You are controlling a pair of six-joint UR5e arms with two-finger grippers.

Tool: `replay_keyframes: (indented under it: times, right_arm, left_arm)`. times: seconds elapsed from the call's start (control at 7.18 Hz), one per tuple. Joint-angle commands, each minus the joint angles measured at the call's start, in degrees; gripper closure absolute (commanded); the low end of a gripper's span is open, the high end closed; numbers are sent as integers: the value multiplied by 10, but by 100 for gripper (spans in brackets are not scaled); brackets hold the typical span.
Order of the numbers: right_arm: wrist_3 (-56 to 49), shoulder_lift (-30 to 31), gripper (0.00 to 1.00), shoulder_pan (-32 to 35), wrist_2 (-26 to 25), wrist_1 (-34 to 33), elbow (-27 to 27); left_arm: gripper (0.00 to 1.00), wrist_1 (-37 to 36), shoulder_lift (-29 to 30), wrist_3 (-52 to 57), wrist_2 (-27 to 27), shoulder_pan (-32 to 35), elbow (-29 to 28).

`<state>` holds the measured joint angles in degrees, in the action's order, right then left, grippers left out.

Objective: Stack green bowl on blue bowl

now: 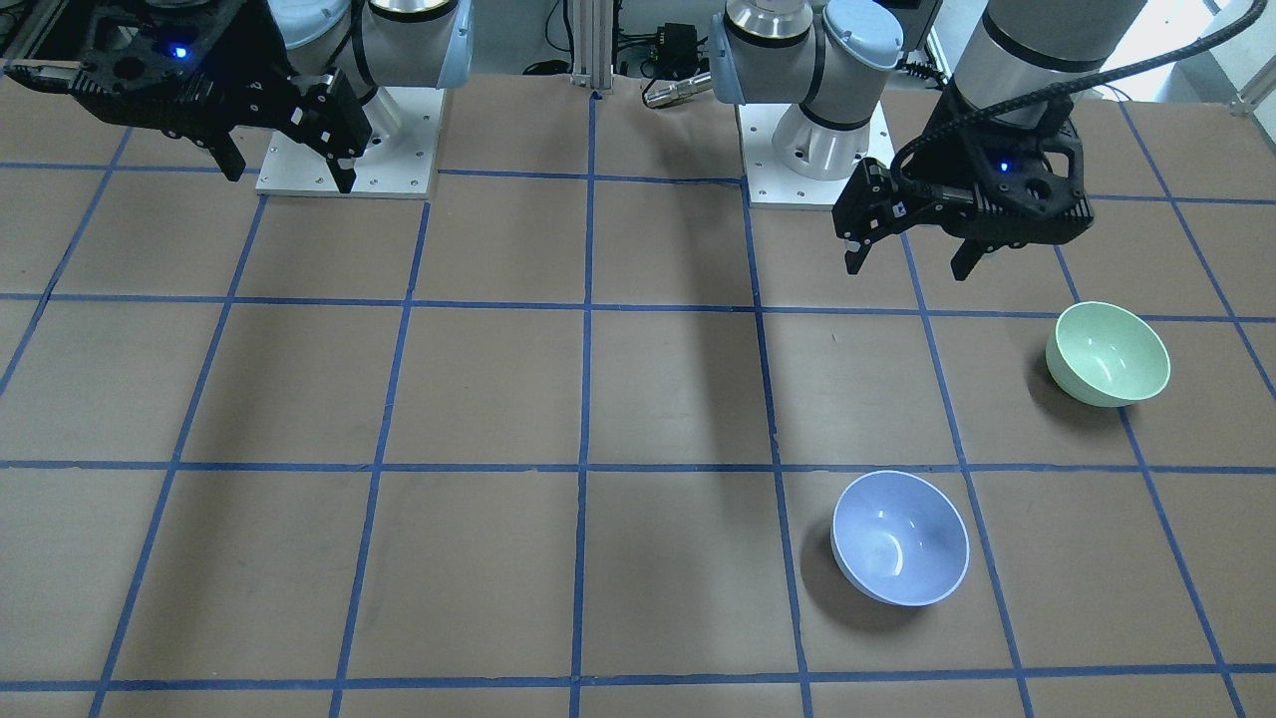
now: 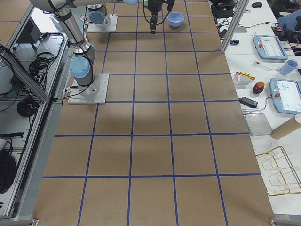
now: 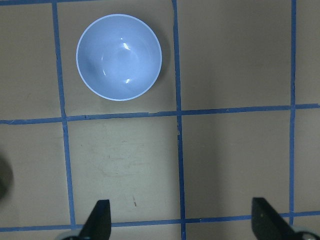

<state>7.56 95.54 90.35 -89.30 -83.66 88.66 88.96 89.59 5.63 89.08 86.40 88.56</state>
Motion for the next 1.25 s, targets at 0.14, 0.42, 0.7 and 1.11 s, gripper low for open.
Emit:
replay_keyframes:
  times: [0.14, 0.42, 0.7, 1.11]
  right_arm:
    - [0, 0, 0, 0, 0, 1, 0]
    - [0, 0, 0, 0, 0, 0, 0]
    - [0, 0, 0, 0, 0, 1, -1]
    - [0, 0, 0, 0, 0, 1, -1]
  left_arm:
    - [0, 1, -1, 1, 0, 0, 0]
    - [0, 0, -1, 1, 0, 0, -1]
    - [0, 0, 0, 1, 0, 0, -6]
    - [0, 0, -1, -2, 10, 0, -3]
